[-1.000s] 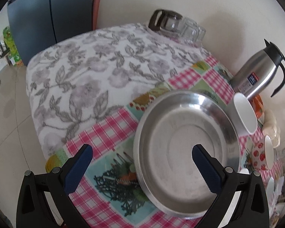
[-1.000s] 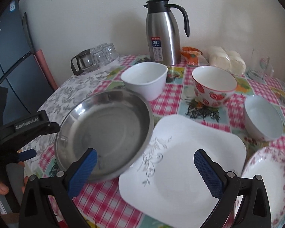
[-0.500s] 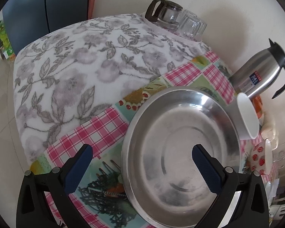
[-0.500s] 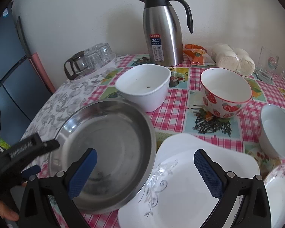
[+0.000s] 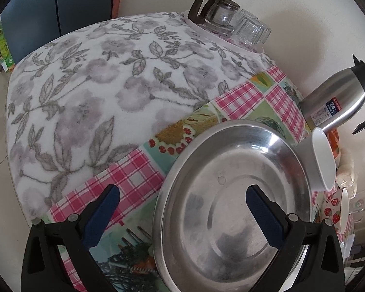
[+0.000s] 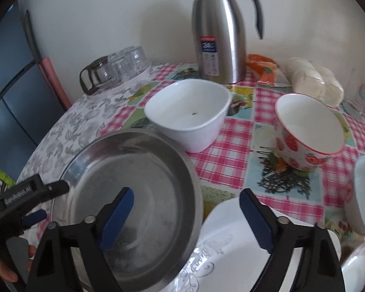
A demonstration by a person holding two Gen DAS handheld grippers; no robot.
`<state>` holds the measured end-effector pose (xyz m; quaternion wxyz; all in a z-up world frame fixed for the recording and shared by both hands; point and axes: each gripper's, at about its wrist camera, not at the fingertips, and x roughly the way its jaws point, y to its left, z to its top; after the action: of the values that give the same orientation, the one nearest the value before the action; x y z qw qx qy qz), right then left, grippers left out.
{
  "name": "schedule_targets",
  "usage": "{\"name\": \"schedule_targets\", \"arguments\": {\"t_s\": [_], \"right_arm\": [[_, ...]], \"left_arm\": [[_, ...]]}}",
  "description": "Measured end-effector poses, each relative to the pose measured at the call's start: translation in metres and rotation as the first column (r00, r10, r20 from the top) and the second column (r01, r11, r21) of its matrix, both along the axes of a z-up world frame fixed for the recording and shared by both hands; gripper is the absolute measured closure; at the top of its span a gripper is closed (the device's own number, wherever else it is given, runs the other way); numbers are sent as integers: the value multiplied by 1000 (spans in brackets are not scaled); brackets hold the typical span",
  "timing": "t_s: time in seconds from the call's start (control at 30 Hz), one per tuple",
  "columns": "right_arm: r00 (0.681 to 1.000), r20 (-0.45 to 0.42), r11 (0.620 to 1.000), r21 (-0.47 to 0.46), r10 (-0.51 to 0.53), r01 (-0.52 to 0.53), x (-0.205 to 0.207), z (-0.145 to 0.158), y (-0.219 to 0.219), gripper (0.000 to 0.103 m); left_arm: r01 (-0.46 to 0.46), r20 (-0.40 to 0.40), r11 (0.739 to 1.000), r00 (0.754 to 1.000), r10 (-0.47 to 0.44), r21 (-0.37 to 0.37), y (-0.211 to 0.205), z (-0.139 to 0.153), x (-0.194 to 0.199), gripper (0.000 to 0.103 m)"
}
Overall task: Organize plates and bowls
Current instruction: 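Move the left tool to the stainless steel plate rim and close it, then lift the stainless steel plate by its rim with the left tool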
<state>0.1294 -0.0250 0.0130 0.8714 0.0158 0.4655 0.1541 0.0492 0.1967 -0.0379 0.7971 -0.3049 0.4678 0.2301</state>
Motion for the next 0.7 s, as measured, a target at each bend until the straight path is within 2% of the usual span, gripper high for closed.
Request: {"name": "schedule_targets", "arguments": {"t_s": [0.07,0.2,0.27,0.4,0.43,0.47,0.63,0.7], "right_arm": [[1000,-15,1000,5,24,-24,4,-6,4,24],[999,-37,999,16,30,-30,10,-18,7,44],[998,-50,999,34,24,-22,13,-23,7,50],[999,-52,999,29,18,-16,17,-26,6,60],[998,-55,1000,28,11,-10,18,-26,5,65],[998,-60,1000,28,6,-4,19,-26,3,67],[997,-81,999,41,-9,12,20,-26,-5,82],[996,-92,999,33,-9,12,19,-25,-7,85]], "left_arm": [[8,-8,1000,1000,-9,-8,1,-2,2,9],[9,-23,1000,1000,-9,-24,3,-7,4,17],[10,-36,999,999,-11,-33,4,-12,6,32],[8,-32,999,999,-9,-35,6,-14,6,48],[13,-26,999,1000,-14,-47,6,-14,6,56],[13,-22,999,1000,-14,-53,7,-15,6,60],[-9,-19,999,1000,8,-53,14,-17,2,76],[-22,-9,997,1000,22,-72,20,-18,-2,78]]}}
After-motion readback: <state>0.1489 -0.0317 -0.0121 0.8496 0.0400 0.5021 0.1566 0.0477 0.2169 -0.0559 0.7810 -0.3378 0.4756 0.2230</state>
